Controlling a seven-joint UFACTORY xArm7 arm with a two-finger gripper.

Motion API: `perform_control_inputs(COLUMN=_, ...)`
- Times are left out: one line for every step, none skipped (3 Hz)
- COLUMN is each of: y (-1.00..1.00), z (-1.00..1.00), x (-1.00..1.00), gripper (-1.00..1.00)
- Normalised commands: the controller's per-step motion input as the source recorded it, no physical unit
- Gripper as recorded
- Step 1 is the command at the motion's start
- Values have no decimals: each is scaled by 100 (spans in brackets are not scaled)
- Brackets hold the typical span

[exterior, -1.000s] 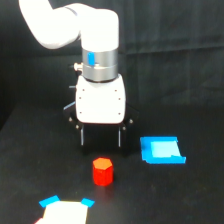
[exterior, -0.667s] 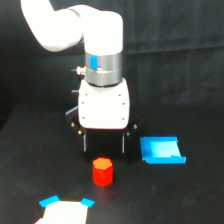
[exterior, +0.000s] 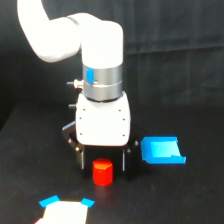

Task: Pick up the red object from the table

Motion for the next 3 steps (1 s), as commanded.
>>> perform_control_inputs(y=18, z=-30, x=37, gripper=-100)
perform_control_inputs(y=48, z=-43, x=-54, gripper=-100)
perform_control_inputs(y=9, z=57, x=47, gripper=-89)
